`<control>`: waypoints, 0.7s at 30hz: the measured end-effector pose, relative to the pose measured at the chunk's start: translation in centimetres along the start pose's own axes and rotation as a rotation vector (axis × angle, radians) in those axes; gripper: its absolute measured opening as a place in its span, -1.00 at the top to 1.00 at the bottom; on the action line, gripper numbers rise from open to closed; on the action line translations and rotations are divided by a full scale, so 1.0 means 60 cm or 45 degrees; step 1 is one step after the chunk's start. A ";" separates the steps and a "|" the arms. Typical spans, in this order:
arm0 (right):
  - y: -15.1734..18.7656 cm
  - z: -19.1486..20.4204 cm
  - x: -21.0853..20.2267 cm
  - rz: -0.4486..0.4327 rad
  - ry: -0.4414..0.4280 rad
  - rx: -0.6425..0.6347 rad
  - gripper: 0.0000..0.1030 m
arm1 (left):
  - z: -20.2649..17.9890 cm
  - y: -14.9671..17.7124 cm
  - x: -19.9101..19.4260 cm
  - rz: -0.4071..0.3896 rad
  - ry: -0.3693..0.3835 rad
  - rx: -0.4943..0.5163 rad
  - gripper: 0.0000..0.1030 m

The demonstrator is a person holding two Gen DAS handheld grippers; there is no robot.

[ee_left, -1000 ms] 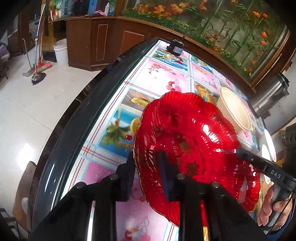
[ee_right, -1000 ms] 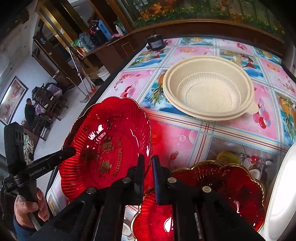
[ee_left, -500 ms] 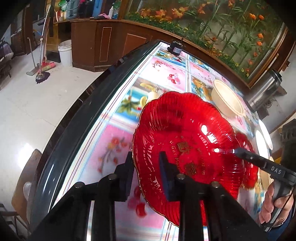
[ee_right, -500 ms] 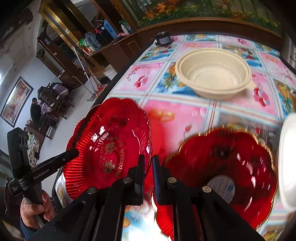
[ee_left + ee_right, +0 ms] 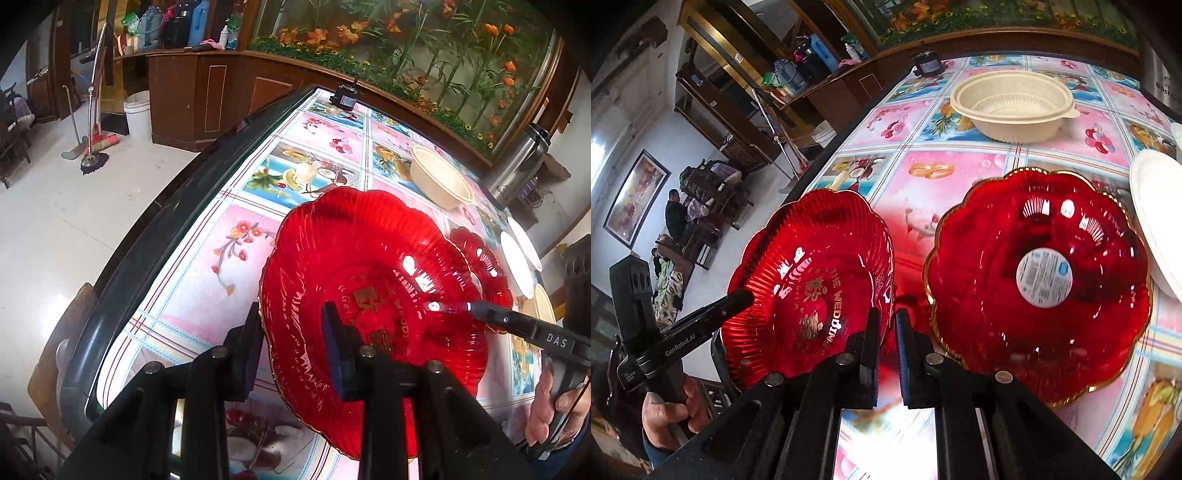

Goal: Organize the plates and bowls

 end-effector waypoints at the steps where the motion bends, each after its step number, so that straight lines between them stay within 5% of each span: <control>1: 0.001 -0.001 0.001 0.000 0.001 -0.001 0.80 | 0.000 0.001 0.000 0.000 0.003 -0.003 0.43; 6: 0.008 -0.002 0.001 0.000 -0.006 -0.014 0.75 | -0.002 0.003 -0.008 -0.022 -0.019 0.010 0.39; 10: 0.010 -0.003 -0.016 -0.013 -0.037 -0.009 0.72 | -0.005 0.001 -0.029 -0.071 -0.027 0.019 -0.12; 17: -0.011 -0.066 -0.059 -0.135 0.096 0.037 0.72 | -0.007 0.002 -0.071 -0.143 -0.024 0.013 -0.15; 21: -0.009 -0.104 -0.050 -0.098 0.186 0.040 0.72 | -0.040 0.017 -0.082 -0.144 0.014 0.071 -0.17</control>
Point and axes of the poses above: each gripper's, at about its wrist camera, not at the fingertips, and x roughly the way its jaws point, z to its left, y to its underside, the point moved 7 cm from there along x, roughly the way its jaws point, and after that the axes turned 3 degrees about y, right-handed, at the moved point
